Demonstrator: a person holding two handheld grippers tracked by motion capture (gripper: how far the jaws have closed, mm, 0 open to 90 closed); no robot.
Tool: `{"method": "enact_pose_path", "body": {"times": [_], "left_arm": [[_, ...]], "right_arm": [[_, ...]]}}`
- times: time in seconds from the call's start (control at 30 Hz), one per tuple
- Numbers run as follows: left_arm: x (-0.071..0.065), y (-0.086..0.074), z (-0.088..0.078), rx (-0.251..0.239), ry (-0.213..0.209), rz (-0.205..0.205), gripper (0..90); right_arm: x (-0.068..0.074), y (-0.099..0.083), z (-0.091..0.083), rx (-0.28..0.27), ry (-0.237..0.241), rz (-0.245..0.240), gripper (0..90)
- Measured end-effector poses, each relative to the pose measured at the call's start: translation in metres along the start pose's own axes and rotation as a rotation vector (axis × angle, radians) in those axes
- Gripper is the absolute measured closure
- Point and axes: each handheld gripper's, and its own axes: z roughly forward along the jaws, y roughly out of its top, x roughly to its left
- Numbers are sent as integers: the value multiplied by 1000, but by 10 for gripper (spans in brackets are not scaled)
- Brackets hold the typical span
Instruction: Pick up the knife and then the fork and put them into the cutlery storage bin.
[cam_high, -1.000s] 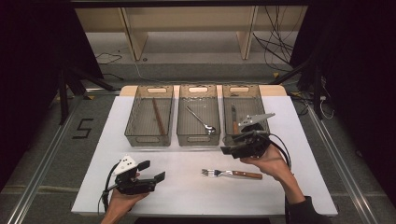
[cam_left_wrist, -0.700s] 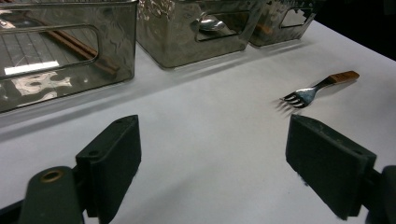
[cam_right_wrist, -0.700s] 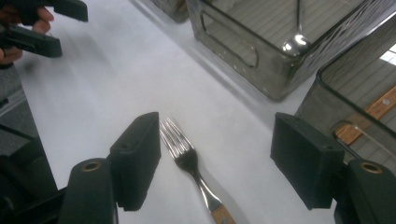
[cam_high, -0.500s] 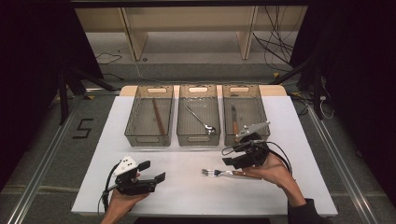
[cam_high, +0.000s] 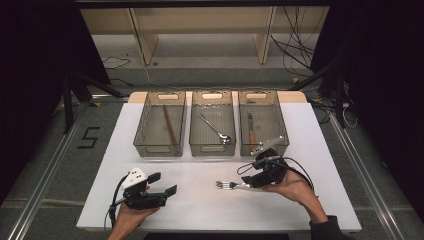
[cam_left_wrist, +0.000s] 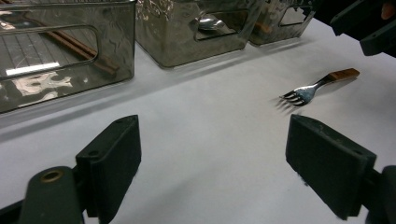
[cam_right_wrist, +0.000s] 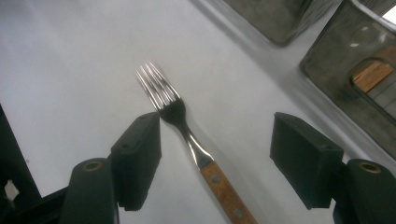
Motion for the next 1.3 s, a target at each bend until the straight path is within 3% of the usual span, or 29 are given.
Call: {"method": "enact_pose_path", "body": {"times": [0.33,0.7,1.3], "left_arm": [[-1,0,-1,-4,-2,-1,179],[-1,0,-1,-12,-7,1,179],[-2,0,0,-1,-9,3,179]], "right_arm": [[0,-6,10,78,-5,-27,337],[-1,-13,22,179,-24,-76,441],[1,-16,35,259,-53,-120,579]]}}
